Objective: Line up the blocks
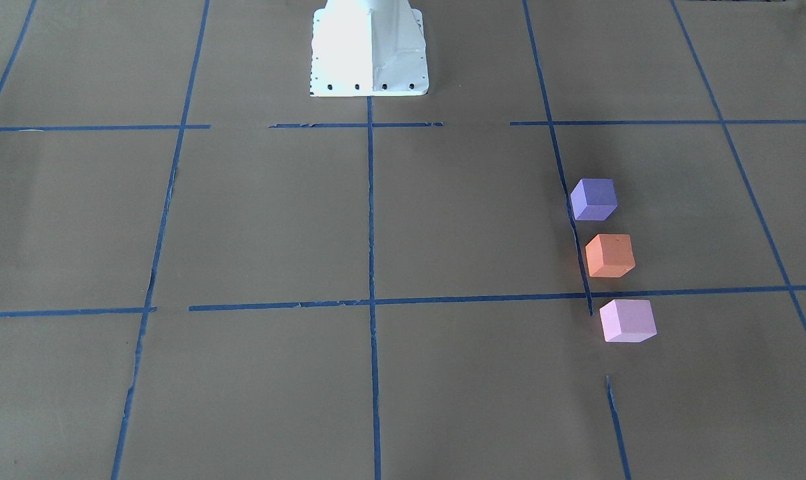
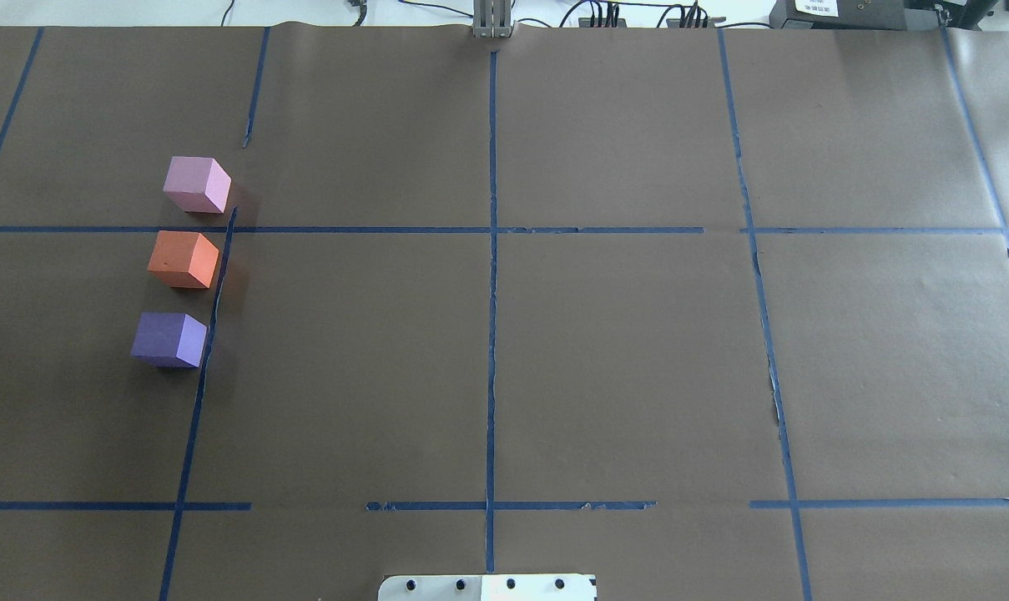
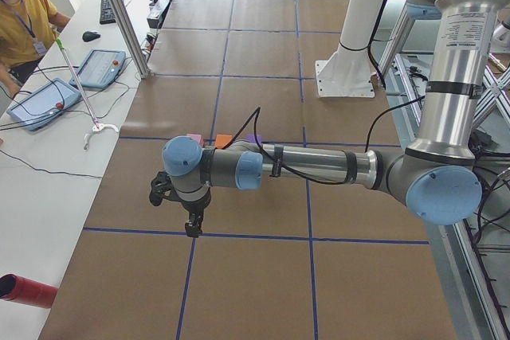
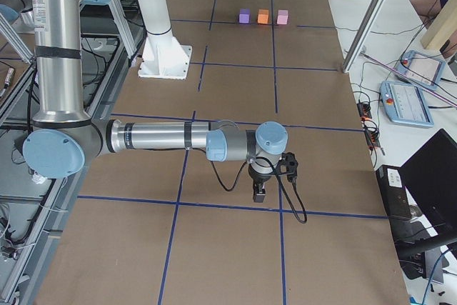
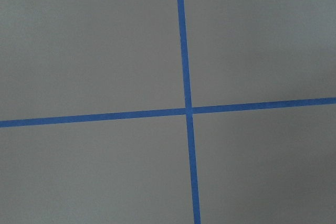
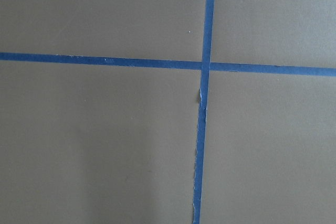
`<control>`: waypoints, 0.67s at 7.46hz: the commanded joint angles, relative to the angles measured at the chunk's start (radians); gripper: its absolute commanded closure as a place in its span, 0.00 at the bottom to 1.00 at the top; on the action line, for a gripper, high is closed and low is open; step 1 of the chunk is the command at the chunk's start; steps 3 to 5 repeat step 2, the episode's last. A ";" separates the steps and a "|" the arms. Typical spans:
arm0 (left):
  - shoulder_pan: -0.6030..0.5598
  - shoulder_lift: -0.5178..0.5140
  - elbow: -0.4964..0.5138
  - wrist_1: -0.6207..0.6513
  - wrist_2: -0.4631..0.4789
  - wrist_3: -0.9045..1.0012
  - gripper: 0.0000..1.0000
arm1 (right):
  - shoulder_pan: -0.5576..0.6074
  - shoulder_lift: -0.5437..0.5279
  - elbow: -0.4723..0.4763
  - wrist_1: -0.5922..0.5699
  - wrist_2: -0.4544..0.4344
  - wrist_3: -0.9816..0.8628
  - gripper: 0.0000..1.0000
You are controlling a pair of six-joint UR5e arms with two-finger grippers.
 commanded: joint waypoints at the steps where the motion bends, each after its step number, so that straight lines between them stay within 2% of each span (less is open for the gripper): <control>1: -0.001 0.005 -0.004 0.000 0.005 0.007 0.00 | 0.000 0.000 0.000 -0.001 0.000 0.000 0.00; 5: -0.001 0.002 -0.009 0.000 0.004 0.007 0.00 | 0.000 0.000 0.000 0.000 0.000 0.000 0.00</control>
